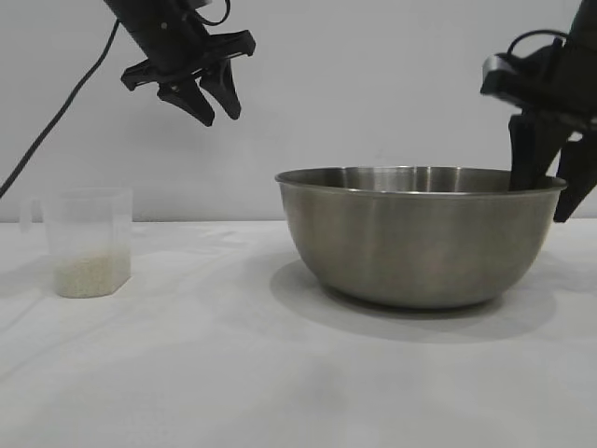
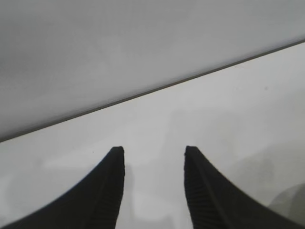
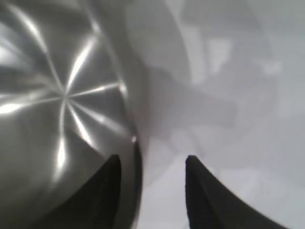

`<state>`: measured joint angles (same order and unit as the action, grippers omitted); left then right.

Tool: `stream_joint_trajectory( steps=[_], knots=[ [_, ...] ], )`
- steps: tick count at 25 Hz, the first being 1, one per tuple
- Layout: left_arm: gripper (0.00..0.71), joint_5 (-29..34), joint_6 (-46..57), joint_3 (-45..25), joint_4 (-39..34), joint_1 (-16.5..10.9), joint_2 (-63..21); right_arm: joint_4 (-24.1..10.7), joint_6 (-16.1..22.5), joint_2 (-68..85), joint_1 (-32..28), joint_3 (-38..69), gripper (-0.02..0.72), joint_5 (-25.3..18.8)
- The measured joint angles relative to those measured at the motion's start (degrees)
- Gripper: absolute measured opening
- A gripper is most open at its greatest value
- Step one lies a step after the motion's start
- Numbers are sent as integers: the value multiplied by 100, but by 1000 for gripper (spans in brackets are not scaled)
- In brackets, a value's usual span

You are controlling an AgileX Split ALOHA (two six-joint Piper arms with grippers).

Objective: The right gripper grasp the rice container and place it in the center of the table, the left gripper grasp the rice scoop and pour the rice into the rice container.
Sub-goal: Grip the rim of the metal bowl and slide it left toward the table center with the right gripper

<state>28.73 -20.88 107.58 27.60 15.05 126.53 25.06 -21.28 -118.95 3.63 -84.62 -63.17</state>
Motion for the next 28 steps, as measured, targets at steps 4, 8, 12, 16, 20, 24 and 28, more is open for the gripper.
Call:
stream_joint_trajectory(
  steps=[4,8,12,16,20,24,28],
  knots=[
    [275,0,0,0,-12,0,0,-26,0,-49,273,0,0,215],
    [275,0,0,0,-12,0,0,-41,11,-49,806,0,0,440],
    [275,0,0,0,-12,0,0,12,11,-61,1261,0,0,601],
    [275,0,0,0,-12,0,0,69,11,-59,1358,0,115,703],
    [275,0,0,0,-12,0,0,72,-78,-49,1358,0,419,681],
    [275,0,0,0,-12,0,0,-3,-181,325,1336,10,529,620],
    [275,0,0,0,-22,0,-9,-242,-216,1209,1290,598,483,1486]
  ],
)
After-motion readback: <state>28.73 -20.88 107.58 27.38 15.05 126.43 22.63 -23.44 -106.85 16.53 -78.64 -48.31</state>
